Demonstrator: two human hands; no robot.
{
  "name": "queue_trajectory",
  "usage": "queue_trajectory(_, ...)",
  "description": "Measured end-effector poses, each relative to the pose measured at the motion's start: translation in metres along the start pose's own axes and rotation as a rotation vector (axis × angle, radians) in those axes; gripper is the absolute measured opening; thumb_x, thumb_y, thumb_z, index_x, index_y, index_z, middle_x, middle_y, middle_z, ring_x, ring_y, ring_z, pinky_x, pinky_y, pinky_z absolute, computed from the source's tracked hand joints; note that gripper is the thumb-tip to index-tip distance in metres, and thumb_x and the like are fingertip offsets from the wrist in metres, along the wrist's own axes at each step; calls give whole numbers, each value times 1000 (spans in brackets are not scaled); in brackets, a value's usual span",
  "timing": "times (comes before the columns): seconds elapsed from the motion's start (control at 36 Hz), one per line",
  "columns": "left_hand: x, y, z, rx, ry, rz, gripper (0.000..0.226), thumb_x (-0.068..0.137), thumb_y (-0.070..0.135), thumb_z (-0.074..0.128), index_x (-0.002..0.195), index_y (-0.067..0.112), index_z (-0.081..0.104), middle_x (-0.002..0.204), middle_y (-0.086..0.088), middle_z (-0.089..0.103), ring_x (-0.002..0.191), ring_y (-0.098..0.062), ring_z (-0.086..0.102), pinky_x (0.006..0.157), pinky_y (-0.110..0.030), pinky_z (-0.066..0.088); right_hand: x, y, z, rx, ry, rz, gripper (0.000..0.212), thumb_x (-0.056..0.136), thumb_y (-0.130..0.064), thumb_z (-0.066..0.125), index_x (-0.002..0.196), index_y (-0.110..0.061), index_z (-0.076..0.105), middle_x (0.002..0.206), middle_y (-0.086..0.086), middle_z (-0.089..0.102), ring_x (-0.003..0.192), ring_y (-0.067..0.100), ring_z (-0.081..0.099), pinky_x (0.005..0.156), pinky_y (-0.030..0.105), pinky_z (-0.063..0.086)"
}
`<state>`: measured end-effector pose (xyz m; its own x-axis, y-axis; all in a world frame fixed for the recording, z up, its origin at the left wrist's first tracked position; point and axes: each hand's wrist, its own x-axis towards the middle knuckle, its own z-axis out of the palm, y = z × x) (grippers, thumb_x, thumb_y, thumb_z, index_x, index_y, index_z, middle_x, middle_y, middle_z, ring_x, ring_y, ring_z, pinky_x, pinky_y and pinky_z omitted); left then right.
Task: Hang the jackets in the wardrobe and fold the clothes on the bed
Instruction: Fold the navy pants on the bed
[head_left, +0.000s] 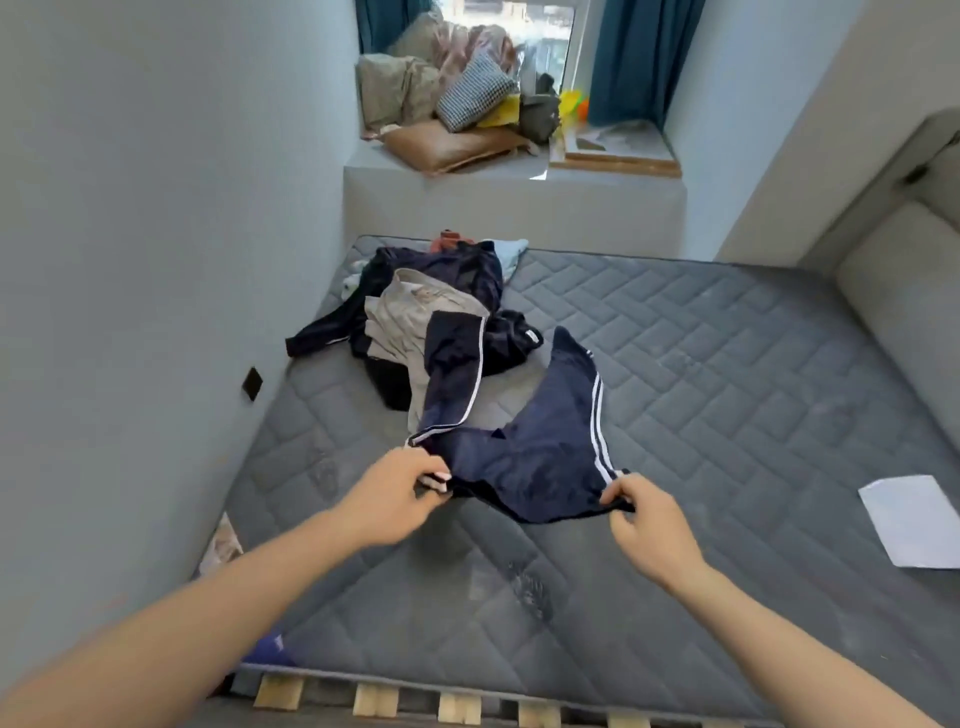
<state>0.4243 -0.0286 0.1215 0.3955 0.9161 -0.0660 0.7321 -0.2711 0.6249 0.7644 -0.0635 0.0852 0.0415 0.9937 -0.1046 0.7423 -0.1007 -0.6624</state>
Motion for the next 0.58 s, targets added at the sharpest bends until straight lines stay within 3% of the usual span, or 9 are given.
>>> queue_trajectory(0.08,-29,-40,69,-2,-182,-108,7,90,18,69,94,16,74,89,-1,71,85,-21,65,79,-35,50,-29,42,53,-54,-181,120,34,81,3,54,80,-31,58,94,-10,64,90,13,62,85,33,52)
queue_trajectory(0.22,-70,-90,165,0,-343,-251,8,91,22,66,96,20,71,83,9,62,86,-18,62,69,-21,35,-64,95,125,-128,-345,252,31,79,0,52,81,-31,56,95,-8,65,92,19,60,84,34,49)
queue_trajectory(0.33,-92,-122,224,-3,-407,-341,22,89,15,60,105,20,74,101,-1,70,97,-21,63,84,-29,48,-86,131,173,-151,-400,324,30,79,1,51,83,-29,57,96,-7,64,91,19,60,80,30,46)
queue_trajectory(0.47,-112,-159,280,89,-479,-328,42,85,11,51,118,27,71,119,5,65,111,-20,56,97,-31,43,-113,173,221,-203,-505,349,33,78,2,49,86,-29,55,97,-9,60,87,14,54,71,23,34)
queue_trajectory(0.58,-121,-177,316,242,-582,-271,46,86,20,46,125,34,67,126,12,60,116,-19,50,100,-32,42,-131,203,249,-191,-548,370,36,75,5,47,86,-28,54,97,-5,60,86,16,53,72,21,37)
